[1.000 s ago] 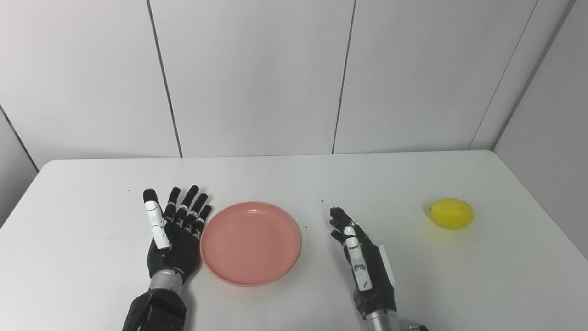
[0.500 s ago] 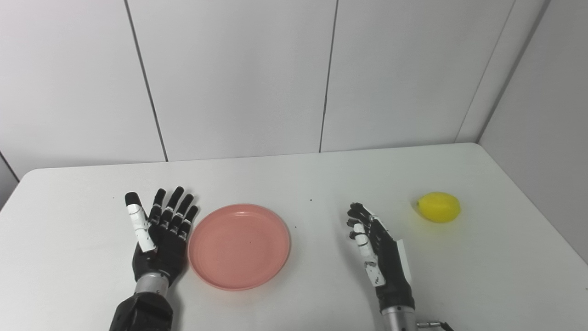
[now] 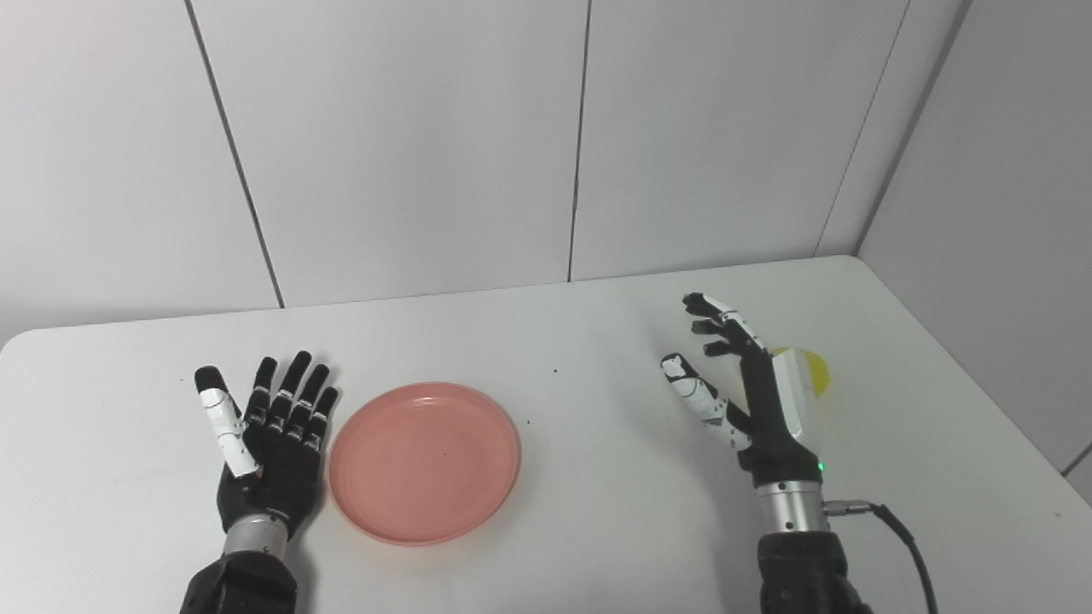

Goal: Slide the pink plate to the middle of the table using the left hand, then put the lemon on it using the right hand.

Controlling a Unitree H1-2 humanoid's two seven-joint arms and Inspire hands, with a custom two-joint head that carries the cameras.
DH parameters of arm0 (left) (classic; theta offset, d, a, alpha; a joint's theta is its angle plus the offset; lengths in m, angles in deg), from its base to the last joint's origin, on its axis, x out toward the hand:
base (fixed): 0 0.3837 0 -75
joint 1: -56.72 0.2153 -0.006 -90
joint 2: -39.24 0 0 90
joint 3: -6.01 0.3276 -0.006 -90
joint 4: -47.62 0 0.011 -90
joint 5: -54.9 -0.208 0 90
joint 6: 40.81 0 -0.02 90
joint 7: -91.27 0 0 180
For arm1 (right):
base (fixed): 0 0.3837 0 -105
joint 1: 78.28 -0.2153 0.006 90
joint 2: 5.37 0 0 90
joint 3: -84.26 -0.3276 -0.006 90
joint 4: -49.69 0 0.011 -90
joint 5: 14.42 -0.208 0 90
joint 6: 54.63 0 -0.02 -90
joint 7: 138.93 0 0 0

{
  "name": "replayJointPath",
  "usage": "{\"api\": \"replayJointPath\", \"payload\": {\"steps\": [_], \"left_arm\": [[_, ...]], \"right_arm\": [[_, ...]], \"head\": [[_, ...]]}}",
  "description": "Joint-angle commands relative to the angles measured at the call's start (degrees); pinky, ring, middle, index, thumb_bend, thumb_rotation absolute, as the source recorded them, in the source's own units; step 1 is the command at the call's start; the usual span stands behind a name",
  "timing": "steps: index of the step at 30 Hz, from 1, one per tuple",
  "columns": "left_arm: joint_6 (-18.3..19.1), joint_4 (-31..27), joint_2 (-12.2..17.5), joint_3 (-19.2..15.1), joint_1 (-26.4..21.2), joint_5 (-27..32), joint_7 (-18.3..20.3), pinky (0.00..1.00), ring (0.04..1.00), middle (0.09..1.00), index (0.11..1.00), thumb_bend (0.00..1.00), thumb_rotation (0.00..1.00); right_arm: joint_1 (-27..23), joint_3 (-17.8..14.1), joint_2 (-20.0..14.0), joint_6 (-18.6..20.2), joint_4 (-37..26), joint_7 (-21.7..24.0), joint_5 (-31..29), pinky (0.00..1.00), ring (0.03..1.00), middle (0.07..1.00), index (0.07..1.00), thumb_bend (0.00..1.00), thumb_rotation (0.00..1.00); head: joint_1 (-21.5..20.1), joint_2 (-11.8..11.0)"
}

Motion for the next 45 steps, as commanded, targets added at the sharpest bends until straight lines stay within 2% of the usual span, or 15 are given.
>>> {"api": "replayJointPath", "payload": {"steps": [1,8,15,20,25,34,45], "left_arm": [[4.04,2.62,0.43,-0.46,1.88,-0.49,-2.47,0.94,0.886,0.886,0.975,0.90,0.81],[4.48,2.41,0.38,-0.50,2.06,-0.63,-2.98,0.94,0.884,0.885,0.974,0.88,0.82],[4.57,2.50,0.53,-0.15,2.14,-0.74,-2.62,0.94,0.880,0.883,0.979,0.89,0.84],[4.70,2.41,0.37,-0.10,2.18,-0.64,-2.70,0.92,0.870,0.865,0.970,0.90,0.84],[4.66,2.22,0.27,0.19,2.44,-0.74,-2.51,0.93,0.871,0.871,0.976,0.91,0.84],[4.98,1.83,-0.24,0.14,2.51,-0.47,-3.02,0.94,0.862,0.872,0.980,0.92,0.84],[5.07,1.42,-0.50,0.22,3.12,-0.65,-2.75,0.94,0.857,0.850,0.974,0.93,0.83]], "right_arm": [[-2.61,-0.63,-1.49,1.62,-2.32,-0.16,1.83,0.64,0.739,0.788,0.764,0.63,0.95],[-4.97,-1.14,-6.53,4.53,-1.37,0.99,7.21,0.63,0.735,0.777,0.756,0.67,0.94],[-6.43,0.09,-11.76,10.54,-0.78,5.08,16.66,0.68,0.764,0.785,0.772,0.71,0.95],[-7.39,0.55,-14.59,10.00,2.25,3.93,19.52,0.72,0.756,0.764,0.752,0.71,0.87],[-8.75,1.82,-18.03,9.20,6.77,1.20,23.69,0.69,0.723,0.732,0.727,0.71,0.84],[-10.91,3.64,-21.26,9.66,14.69,-0.45,24.25,0.71,0.727,0.736,0.714,0.73,0.85],[-11.07,4.93,-22.77,8.78,18.61,-2.01,21.74,0.70,0.710,0.722,0.704,0.70,0.81]], "head": [[-0.10,-0.02],[-0.25,-0.08],[-0.34,0.08],[-0.09,0.20],[0.44,0.11],[0.84,-0.02],[1.01,0.32]]}}
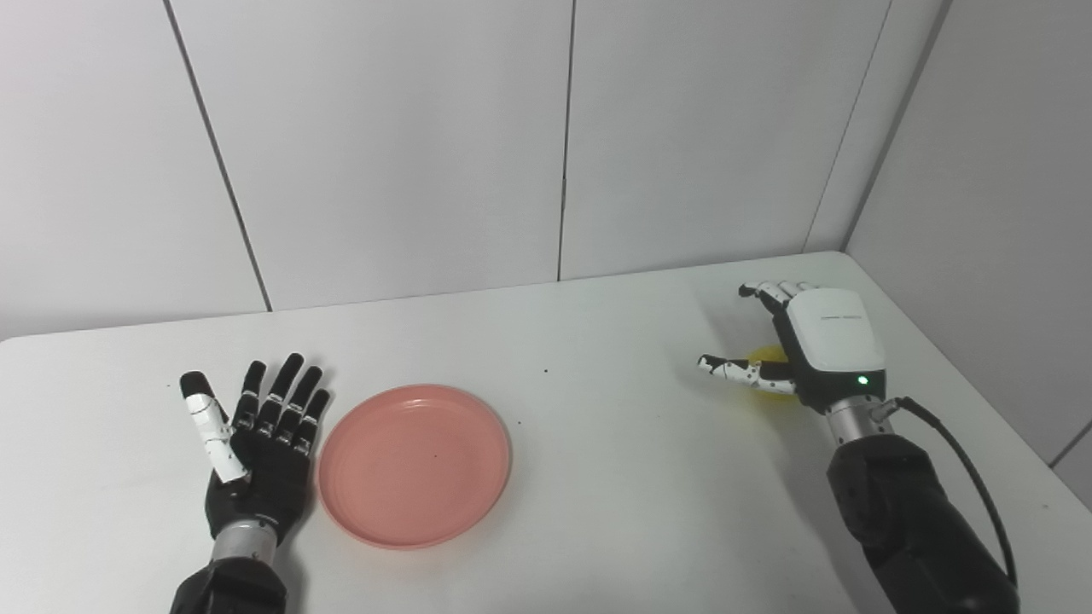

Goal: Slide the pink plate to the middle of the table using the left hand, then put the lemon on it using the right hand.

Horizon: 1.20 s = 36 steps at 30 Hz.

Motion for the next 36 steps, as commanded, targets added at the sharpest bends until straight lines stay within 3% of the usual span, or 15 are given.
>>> {"api": "replayJointPath", "payload": {"steps": [1,9,19,27,36], "left_arm": [[4.10,2.05,-0.36,-0.05,2.86,-0.65,-2.53,0.94,0.859,0.850,0.975,0.93,0.83],[3.73,2.67,-0.14,0.21,3.00,-0.67,-1.92,0.94,0.872,0.858,0.977,0.93,0.84],[3.65,2.44,-0.07,0.70,3.47,-0.73,-1.37,0.95,0.884,0.872,0.982,0.92,0.84],[3.81,1.47,-0.49,0.80,3.80,-0.70,-1.69,0.94,0.883,0.863,0.975,0.90,0.84],[2.61,2.80,-0.35,0.68,3.47,-0.83,-0.90,0.93,0.878,0.865,0.987,0.91,0.84]], "right_arm": [[-2.51,0.10,-1.94,-0.23,-0.02,-1.41,-0.52,0.70,0.709,0.722,0.705,0.70,0.81],[-3.57,1.70,-2.68,-1.35,4.35,-2.72,-2.93,0.66,0.689,0.706,0.697,0.71,0.79],[-4.34,3.50,-3.18,-0.12,7.69,-1.77,-4.44,0.62,0.672,0.711,0.701,0.72,0.75],[-4.62,4.45,-3.28,0.24,9.69,-1.93,-4.97,0.63,0.681,0.718,0.704,0.72,0.74],[-4.15,5.64,-3.54,0.77,11.49,-2.23,-4.41,0.54,0.636,0.702,0.688,0.70,0.73]], "head": [[0.04,0.06],[-0.05,0.15],[-0.07,0.15],[-0.02,0.24],[0.00,0.04]]}}
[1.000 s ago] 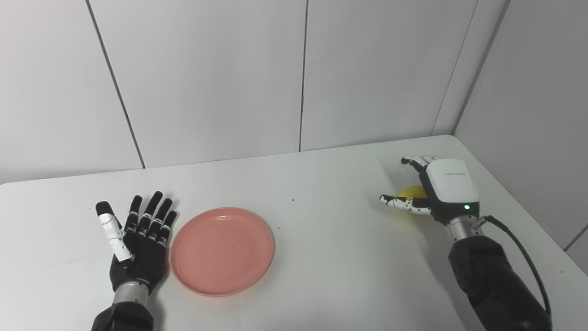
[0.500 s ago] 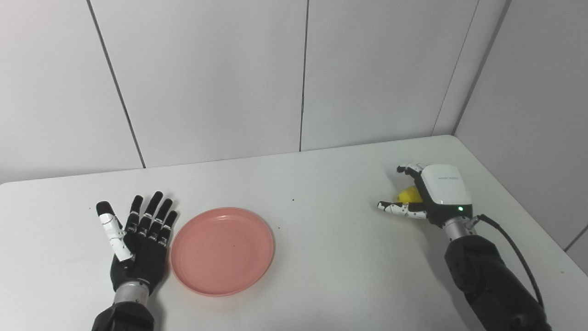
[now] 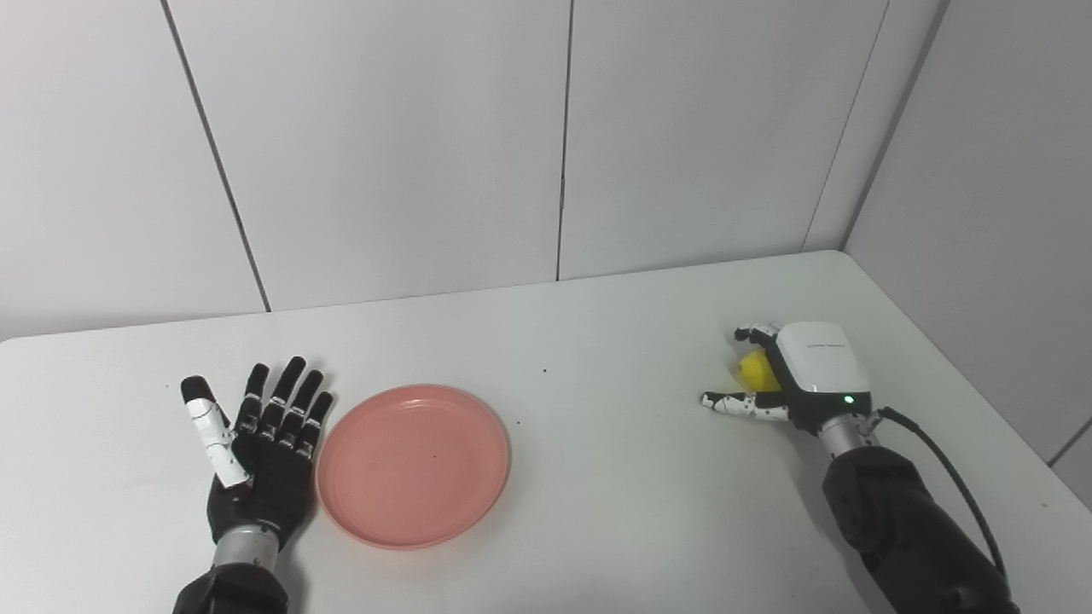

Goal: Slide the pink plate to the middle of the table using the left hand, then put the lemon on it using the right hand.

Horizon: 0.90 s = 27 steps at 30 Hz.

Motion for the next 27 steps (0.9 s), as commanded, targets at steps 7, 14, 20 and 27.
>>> {"api": "replayJointPath", "payload": {"steps": [7,14,20,27], "left_arm": [[2.72,2.87,-0.58,-0.35,2.43,-0.68,-2.08,0.93,0.880,0.864,0.969,0.91,0.82],[3.08,2.50,-0.64,-0.18,2.54,-0.75,-2.19,0.92,0.877,0.854,0.969,0.92,0.82],[3.37,1.86,-0.73,-0.01,2.58,-0.91,-2.45,0.91,0.881,0.865,0.971,0.92,0.82],[3.65,1.81,-0.61,-0.03,2.44,-1.00,-2.71,0.92,0.880,0.859,0.970,0.93,0.82]], "right_arm": [[-1.03,-0.30,-1.39,1.76,-0.83,-0.08,-0.85,0.51,0.603,0.677,0.669,0.71,0.72],[-1.95,-0.68,-0.49,-0.37,3.71,-3.73,-3.23,0.29,0.357,0.441,0.458,0.69,0.50],[-2.39,0.66,-1.33,-1.93,5.91,-4.78,-5.66,0.18,0.239,0.304,0.367,0.63,0.54],[-2.30,1.33,-1.48,-0.93,5.84,-4.41,-6.92,0.20,0.266,0.336,0.402,0.61,0.55]], "head": [[0.04,0.25],[0.05,0.41],[0.22,0.49],[0.19,0.56]]}}
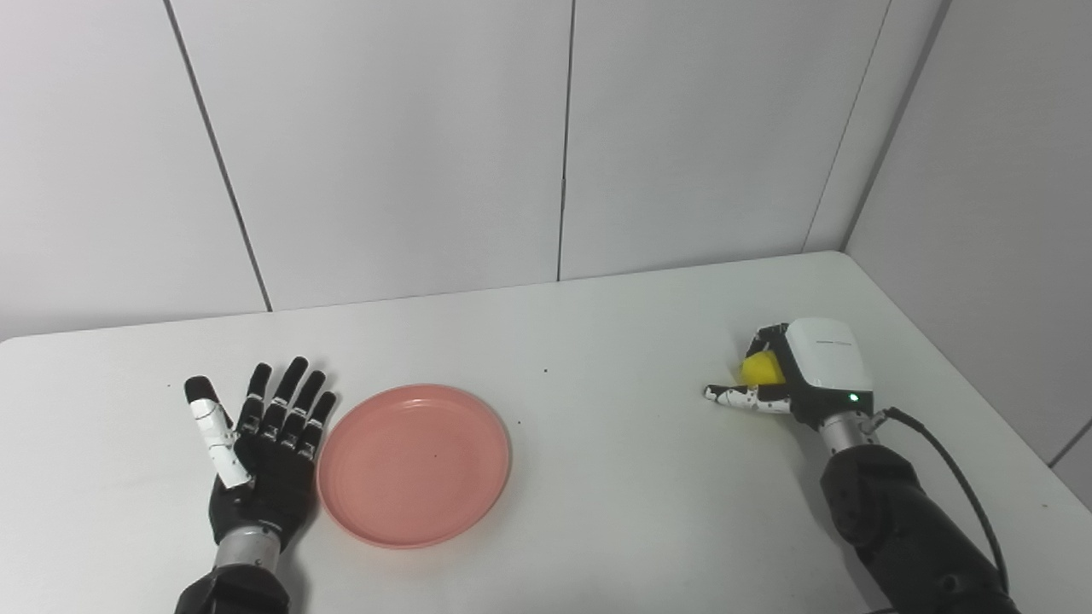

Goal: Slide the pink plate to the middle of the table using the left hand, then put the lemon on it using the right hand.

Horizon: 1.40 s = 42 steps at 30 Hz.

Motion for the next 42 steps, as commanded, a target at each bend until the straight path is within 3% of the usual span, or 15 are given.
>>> {"api": "replayJointPath", "payload": {"steps": [1,6,15,24,28,35,38,42], "left_arm": [[3.68,2.05,-0.39,-0.08,2.42,-0.97,-2.79,0.92,0.880,0.859,0.970,0.93,0.82],[3.69,2.17,-0.36,-0.10,2.36,-0.87,-2.69,0.92,0.879,0.866,0.976,0.93,0.82],[3.86,1.60,-1.01,0.01,2.40,-1.13,-3.61,0.89,0.867,0.861,0.951,0.94,0.80],[3.14,0.94,-1.67,1.39,3.29,-2.27,-2.96,0.91,0.881,0.882,0.966,0.92,0.83],[2.85,0.74,-1.89,1.95,3.71,-2.47,-2.68,0.92,0.894,0.894,0.974,0.92,0.85],[2.21,0.81,-2.41,2.27,4.01,-2.83,-2.42,0.92,0.899,0.892,0.981,0.91,0.86],[2.19,0.77,-2.88,2.13,4.08,-2.93,-3.21,0.91,0.873,0.880,0.964,0.90,0.85],[2.22,0.21,-3.93,2.28,4.40,-3.36,-3.99,0.90,0.867,0.867,0.963,0.89,0.85]], "right_arm": [[-0.60,0.36,-1.35,0.31,0.62,1.10,-0.31,0.20,0.269,0.338,0.406,0.61,0.54],[-0.81,0.64,-1.43,0.36,1.15,0.60,-0.44,0.18,0.232,0.294,0.347,0.61,0.51],[-0.84,0.89,-2.05,0.16,-0.46,0.84,-0.27,0.16,0.220,0.286,0.350,0.60,0.48],[1.55,-0.92,-3.97,0.90,-10.98,4.60,-0.43,0.19,0.255,0.334,0.429,0.58,0.50],[1.73,-1.77,-4.22,0.55,-14.77,6.37,-0.65,0.14,0.199,0.267,0.329,0.60,0.45],[0.72,-1.95,-4.51,-2.44,-17.62,6.25,-0.33,0.13,0.187,0.251,0.305,0.59,0.45],[0.32,-1.90,-4.57,-2.50,-18.71,6.94,-0.37,0.13,0.186,0.249,0.283,0.59,0.51],[-0.13,-2.08,-4.42,-3.25,-20.84,7.44,-0.76,0.12,0.168,0.230,0.258,0.60,0.52]], "head": [[0.08,0.10],[0.24,0.19],[1.73,0.25],[4.26,0.44],[4.91,0.46],[7.64,0.38],[8.20,0.36],[10.48,0.33]]}}
